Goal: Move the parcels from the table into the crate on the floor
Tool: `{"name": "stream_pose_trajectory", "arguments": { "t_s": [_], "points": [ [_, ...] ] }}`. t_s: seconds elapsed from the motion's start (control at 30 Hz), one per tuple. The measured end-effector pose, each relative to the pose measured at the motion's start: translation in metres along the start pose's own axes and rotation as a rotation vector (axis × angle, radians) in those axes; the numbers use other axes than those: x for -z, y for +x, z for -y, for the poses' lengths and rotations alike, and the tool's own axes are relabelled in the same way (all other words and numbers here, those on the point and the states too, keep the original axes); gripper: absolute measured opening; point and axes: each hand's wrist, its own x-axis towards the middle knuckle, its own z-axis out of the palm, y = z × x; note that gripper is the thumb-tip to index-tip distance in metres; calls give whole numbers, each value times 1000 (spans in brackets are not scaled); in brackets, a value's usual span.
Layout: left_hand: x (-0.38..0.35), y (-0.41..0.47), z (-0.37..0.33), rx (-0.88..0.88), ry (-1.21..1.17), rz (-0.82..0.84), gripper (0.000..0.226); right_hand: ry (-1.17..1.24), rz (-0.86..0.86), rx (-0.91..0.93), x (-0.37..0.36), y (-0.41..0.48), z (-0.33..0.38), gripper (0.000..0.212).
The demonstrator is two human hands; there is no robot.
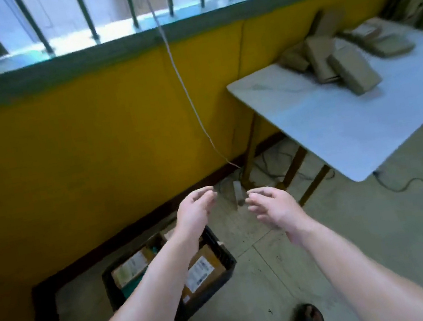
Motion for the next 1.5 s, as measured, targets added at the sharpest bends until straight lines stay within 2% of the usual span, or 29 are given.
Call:
{"name": "stream_pose_trajectory", "arguments": {
  "t_s": [0.17,0.33,0.47,0.7,1.0,1.1,1.3,1.5],
  "points": [
    [-116,13,-44,-97,63,163,16,154,-118,38,115,15,7,12],
    [-262,19,-89,-96,47,264,22,265,-213,92,252,44,9,11],
    [-372,29,-121,-82,58,337,18,297,-269,111,360,70,2,9],
    [-504,64,-125,-64,89,410,16,293,-314,97,488,114,-12,10],
    [-608,187,-140,18,84,298,24,270,-225,31,576,228,-4,9],
    [-638,250,-152,16,42,170,35,227,-189,18,613,283,9,8],
    [-671,345,-161,83,2,-277,68,89,-88,-8,674,378,39,9],
    [-686,385,-158,165,-23,-376,68,36,78,-50,687,449,60,10]
  ]
}}
